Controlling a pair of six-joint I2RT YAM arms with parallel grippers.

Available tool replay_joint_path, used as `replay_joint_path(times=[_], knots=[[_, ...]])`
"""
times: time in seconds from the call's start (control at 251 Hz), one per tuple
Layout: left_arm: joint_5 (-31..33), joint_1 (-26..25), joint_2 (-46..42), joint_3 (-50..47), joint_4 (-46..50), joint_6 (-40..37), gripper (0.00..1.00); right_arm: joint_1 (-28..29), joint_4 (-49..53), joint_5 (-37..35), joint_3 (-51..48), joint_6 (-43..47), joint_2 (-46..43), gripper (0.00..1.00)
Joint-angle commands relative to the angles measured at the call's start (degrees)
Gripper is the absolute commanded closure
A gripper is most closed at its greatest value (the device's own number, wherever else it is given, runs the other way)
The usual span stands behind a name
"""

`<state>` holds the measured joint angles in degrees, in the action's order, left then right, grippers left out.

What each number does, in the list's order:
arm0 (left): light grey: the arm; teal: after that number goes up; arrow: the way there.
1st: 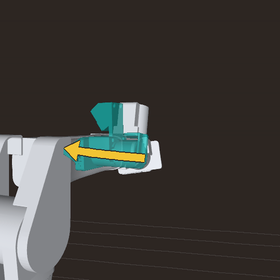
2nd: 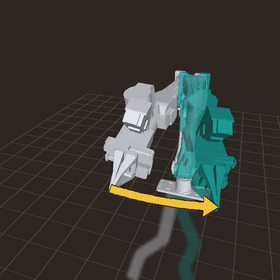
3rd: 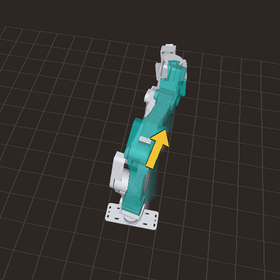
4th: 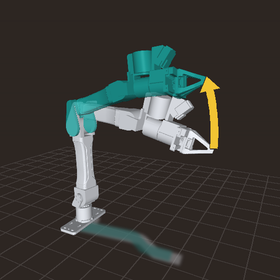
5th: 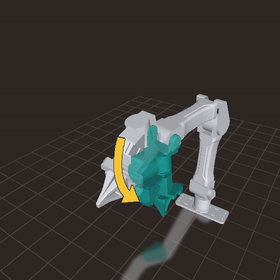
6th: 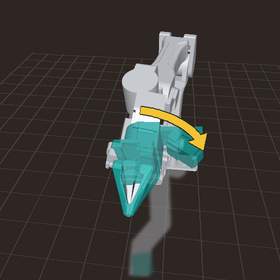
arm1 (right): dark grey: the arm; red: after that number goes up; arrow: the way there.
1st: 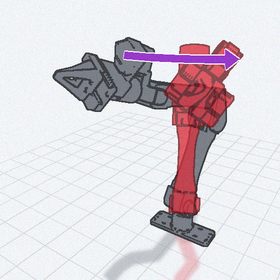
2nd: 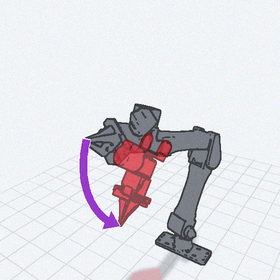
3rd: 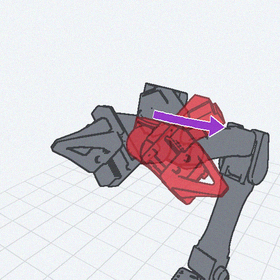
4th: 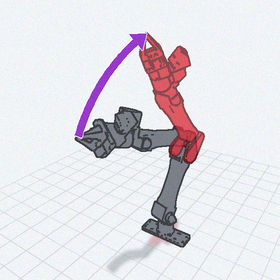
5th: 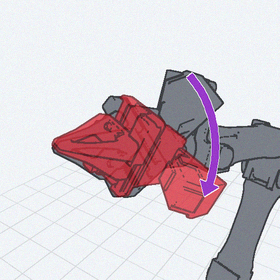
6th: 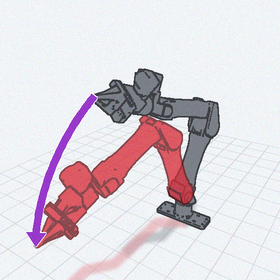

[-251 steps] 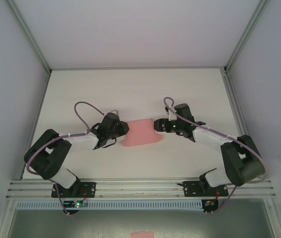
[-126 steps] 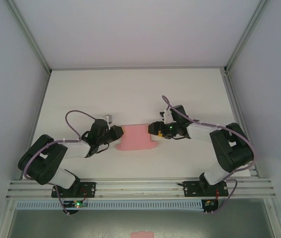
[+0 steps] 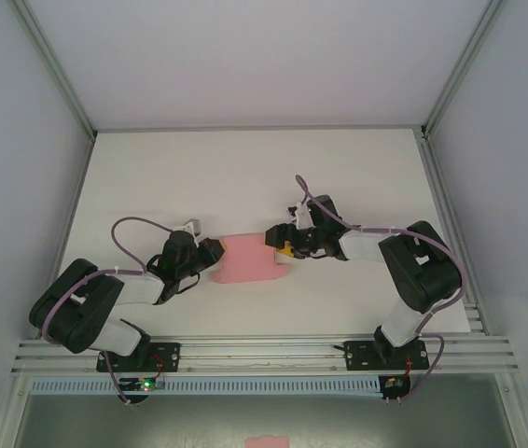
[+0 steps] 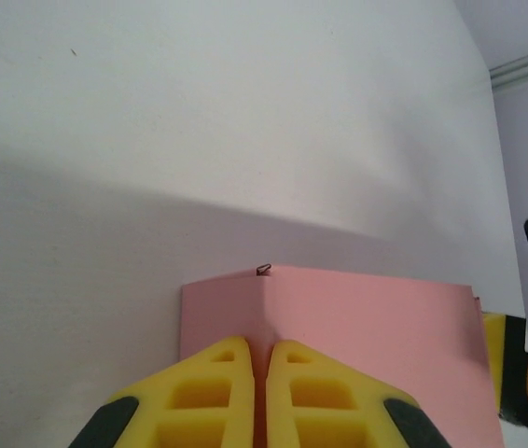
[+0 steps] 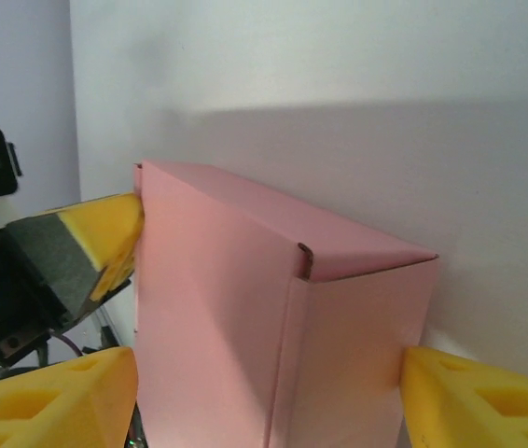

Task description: Assemble paper box

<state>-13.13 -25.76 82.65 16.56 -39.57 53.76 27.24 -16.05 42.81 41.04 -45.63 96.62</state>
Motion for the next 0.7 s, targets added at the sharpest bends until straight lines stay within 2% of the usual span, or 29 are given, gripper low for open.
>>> replay_joint_path(times=[0.0,0.108,0.188,0.391,0.694], knots=[[-0.81,-0.57,3.69,-3.01,4.55,1.70,1.00,1.55,-2.03,2.91,0.94,-0.65,-5.70,0.27],[-0.27,-0.43,3.10,-3.92,4.30,2.15,1.00,0.27,13.99,-6.35,2.21,6.36,-9.90,0.19],[-0.08,-0.49,2.18,-4.01,5.36,2.05,1.00,-0.78,19.15,-9.14,1.98,7.05,-11.11,0.17],[2.37,-0.44,-0.20,-5.58,6.56,2.95,1.00,0.27,13.34,-3.60,-0.42,2.62,-8.27,0.17],[1.88,-0.43,-0.53,-5.47,6.35,2.28,1.00,4.46,4.77,0.80,0.31,-2.77,-1.02,0.19]])
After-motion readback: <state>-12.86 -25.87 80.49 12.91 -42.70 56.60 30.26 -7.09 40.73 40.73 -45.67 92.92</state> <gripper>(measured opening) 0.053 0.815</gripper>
